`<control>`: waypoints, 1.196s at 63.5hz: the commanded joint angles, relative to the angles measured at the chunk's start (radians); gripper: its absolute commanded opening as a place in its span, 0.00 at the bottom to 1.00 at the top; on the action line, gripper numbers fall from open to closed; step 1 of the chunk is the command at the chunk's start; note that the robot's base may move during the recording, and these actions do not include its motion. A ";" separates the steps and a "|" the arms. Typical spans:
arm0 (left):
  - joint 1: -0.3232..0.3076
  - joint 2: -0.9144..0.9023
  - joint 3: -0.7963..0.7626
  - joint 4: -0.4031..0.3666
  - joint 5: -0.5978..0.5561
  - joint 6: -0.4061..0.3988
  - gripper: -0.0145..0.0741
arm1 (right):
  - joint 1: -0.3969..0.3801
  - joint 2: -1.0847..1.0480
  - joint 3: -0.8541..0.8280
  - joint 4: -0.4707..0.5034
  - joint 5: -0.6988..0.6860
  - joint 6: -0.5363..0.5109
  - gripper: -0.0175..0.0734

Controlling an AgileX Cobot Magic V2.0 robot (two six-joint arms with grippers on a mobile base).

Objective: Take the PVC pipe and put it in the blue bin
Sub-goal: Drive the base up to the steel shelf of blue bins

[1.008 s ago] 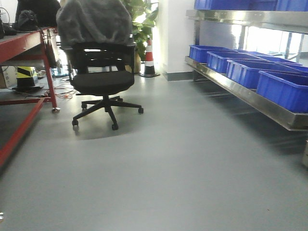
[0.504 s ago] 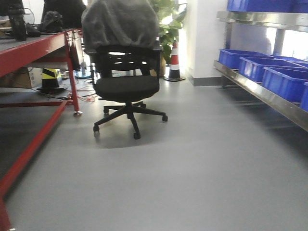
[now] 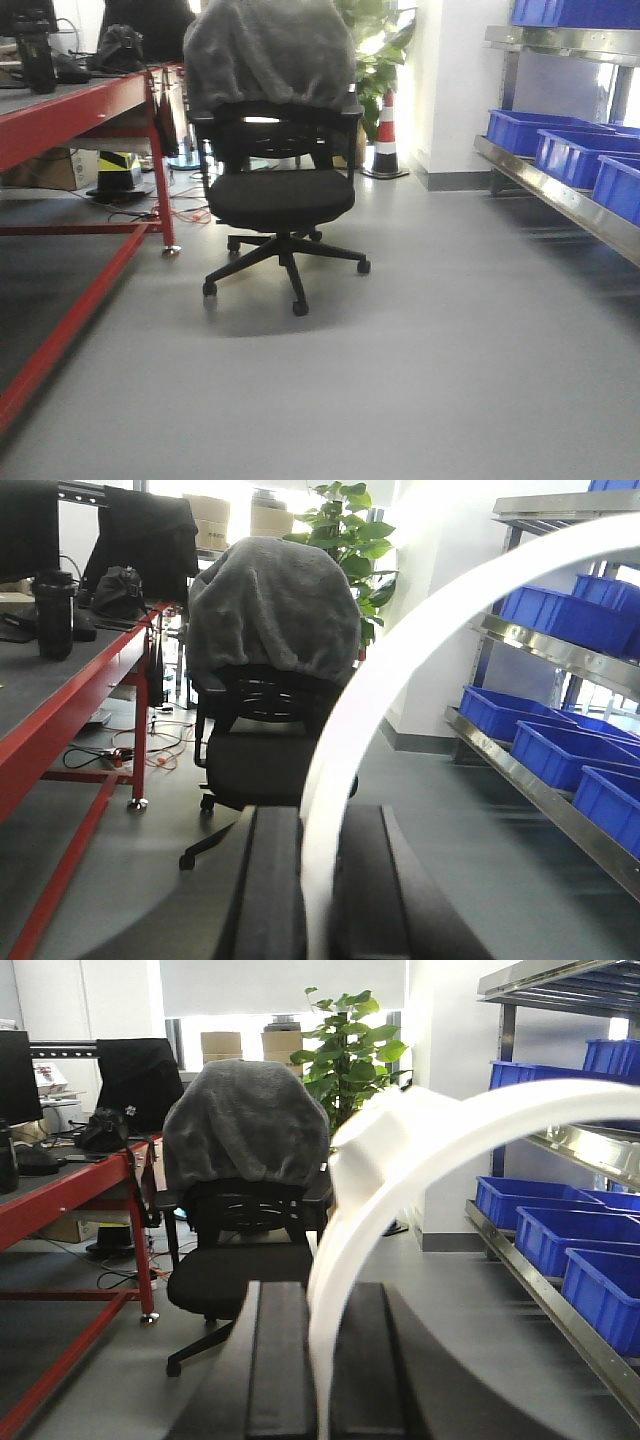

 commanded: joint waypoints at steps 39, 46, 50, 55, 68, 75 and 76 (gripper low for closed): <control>0.004 -0.007 -0.003 0.002 -0.026 -0.002 0.04 | 0.002 -0.004 0.000 -0.005 -0.027 -0.008 0.01; 0.004 -0.007 -0.003 0.002 -0.026 -0.002 0.04 | 0.002 -0.004 0.000 -0.005 -0.027 -0.008 0.01; 0.004 -0.007 -0.003 0.002 -0.026 -0.002 0.04 | 0.002 -0.004 0.000 -0.005 -0.027 -0.008 0.01; 0.004 -0.007 -0.003 0.002 -0.026 -0.002 0.04 | 0.002 -0.004 0.000 -0.005 -0.027 -0.008 0.01; 0.004 -0.007 -0.003 0.002 -0.026 -0.002 0.04 | 0.002 -0.004 0.000 -0.005 -0.027 -0.008 0.01; 0.004 -0.007 -0.003 0.002 -0.026 -0.002 0.04 | 0.002 -0.004 0.000 -0.005 -0.027 -0.008 0.01; 0.004 -0.007 -0.003 0.002 -0.026 -0.002 0.04 | 0.002 -0.004 0.000 -0.005 -0.027 -0.008 0.01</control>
